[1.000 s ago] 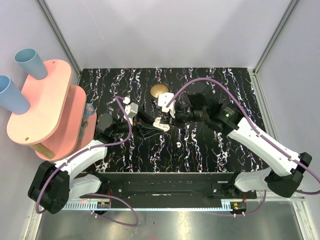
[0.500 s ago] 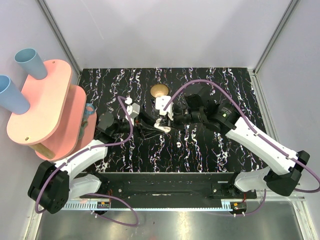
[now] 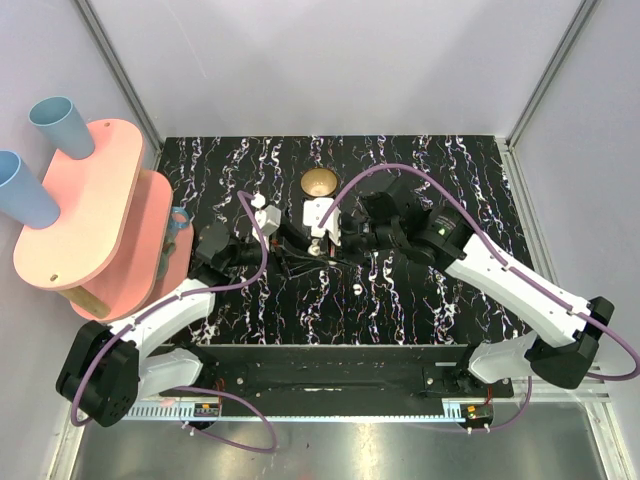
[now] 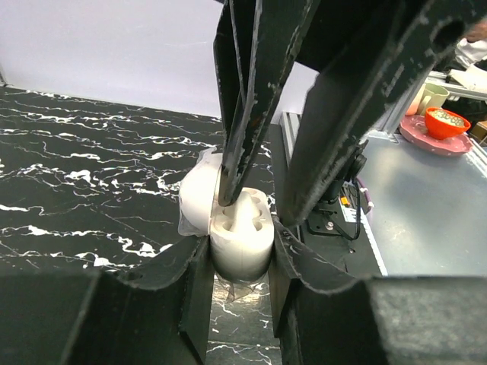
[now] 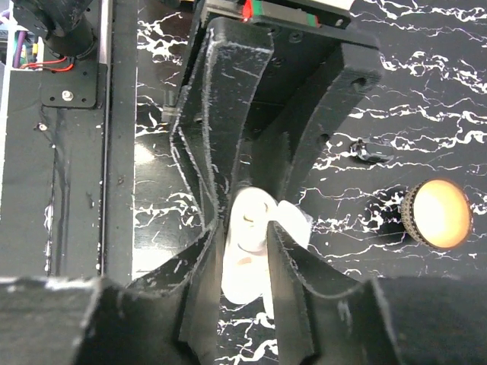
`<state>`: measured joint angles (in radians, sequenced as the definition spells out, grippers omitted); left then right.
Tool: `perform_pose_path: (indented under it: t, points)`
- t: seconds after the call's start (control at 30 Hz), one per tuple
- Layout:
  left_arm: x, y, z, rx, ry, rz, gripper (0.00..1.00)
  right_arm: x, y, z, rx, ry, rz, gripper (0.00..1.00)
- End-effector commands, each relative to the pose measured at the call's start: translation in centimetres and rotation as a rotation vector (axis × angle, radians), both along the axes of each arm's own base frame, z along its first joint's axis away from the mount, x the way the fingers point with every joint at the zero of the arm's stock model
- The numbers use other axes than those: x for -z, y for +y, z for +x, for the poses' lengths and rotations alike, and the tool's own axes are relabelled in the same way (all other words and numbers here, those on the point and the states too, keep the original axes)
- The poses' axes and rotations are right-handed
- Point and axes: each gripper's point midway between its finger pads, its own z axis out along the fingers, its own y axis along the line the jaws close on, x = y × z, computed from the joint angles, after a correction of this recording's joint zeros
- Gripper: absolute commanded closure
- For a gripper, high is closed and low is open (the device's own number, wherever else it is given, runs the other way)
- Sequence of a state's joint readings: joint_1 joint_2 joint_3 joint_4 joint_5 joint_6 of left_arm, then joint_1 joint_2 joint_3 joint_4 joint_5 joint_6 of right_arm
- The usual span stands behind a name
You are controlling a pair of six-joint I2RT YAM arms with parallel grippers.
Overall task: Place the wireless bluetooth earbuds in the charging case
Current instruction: Insert the left earbud into the left side groove of the charging case.
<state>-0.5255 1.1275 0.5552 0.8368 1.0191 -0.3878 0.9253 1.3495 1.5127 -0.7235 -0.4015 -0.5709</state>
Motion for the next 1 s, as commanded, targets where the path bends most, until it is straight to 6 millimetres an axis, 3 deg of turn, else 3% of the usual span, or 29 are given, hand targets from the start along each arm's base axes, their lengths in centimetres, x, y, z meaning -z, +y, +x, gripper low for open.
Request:
perform_pose_path:
  t: [0.0, 0.27, 0.53, 0.6, 0.7, 0.77, 0.83, 0.97]
  points:
    - [-3.7, -0.1, 0.5, -0.027, -0.136, -0.069, 1.0, -1.5, 0.1, -0.1, 0.014, -0.048, 0.036, 0.61]
    - [-3.0, 0.0, 0.7, -0.044, -0.135, -0.053, 1.0, -6.1, -0.4, 0.1, 0.045, -0.177, 0.205, 0.49]
    - [-2.1, 0.3, 1.8, -0.12, -0.146, -0.02, 1.0, -8.4, -1.0, 0.0, 0.083, -0.219, 0.315, 0.43]
    - [-1.9, 0.5, 2.1, -0.145, -0.154, -0.01, 1.0, -9.8, -1.6, 0.2, 0.126, -0.246, 0.39, 0.41]
    - [-1.9, 0.8, 2.9, -0.207, -0.16, -0.005, 1.0, -13.1, -4.6, 3.0, 0.393, -0.314, 0.593, 0.28]
    - [-1.8, 1.0, 3.1, -0.229, -0.171, -0.003, 1.0, -15.2, -6.7, 3.6, 0.497, -0.355, 0.726, 0.19]
    - [-2.0, 1.4, 3.5, -0.271, -0.178, -0.013, 1.0, -15.5, -8.6, 4.8, 0.635, -0.338, 0.758, 0.16]
    - [-2.7, 2.0, 4.2, -0.341, -0.199, -0.041, 1.0, -13.4, -11.1, 7.9, 0.922, -0.272, 0.693, 0.16]
